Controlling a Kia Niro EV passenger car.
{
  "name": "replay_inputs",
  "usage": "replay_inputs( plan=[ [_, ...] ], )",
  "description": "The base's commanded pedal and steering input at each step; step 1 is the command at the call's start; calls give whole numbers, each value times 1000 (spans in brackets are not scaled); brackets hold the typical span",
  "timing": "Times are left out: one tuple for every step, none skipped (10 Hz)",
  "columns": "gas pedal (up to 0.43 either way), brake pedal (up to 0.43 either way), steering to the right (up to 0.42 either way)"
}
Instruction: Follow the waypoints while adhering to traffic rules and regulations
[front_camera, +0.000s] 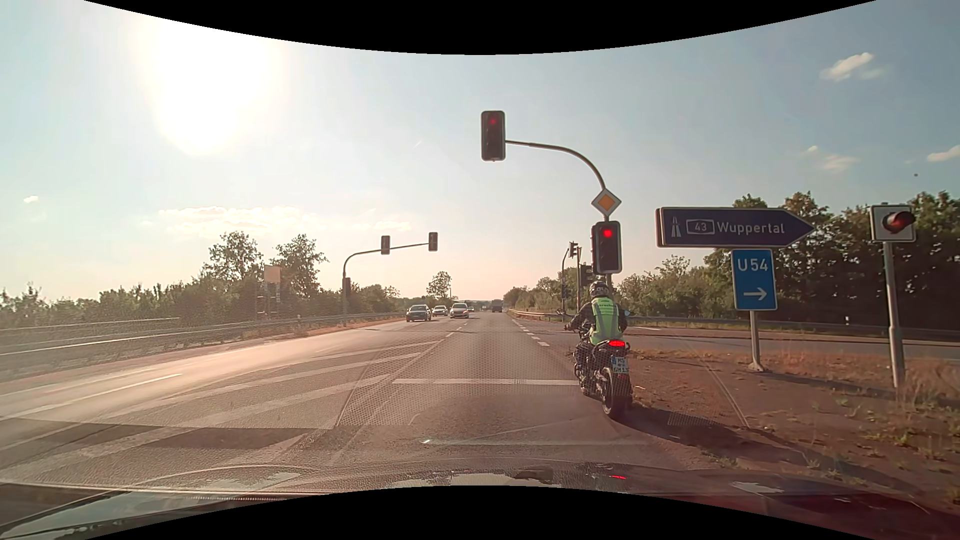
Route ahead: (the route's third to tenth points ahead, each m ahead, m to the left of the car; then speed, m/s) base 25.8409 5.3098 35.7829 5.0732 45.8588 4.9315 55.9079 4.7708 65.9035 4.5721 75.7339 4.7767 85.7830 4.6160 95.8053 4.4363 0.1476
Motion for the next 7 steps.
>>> replay_inputs(
  plan=[
    [0, 0, 1],
    [0, 0, 1],
    [0, 0, 1],
    [0, 0, 1],
    [0, 0, 1],
    [0, 0, 1],
    [0, 0, 1]
  ],
)
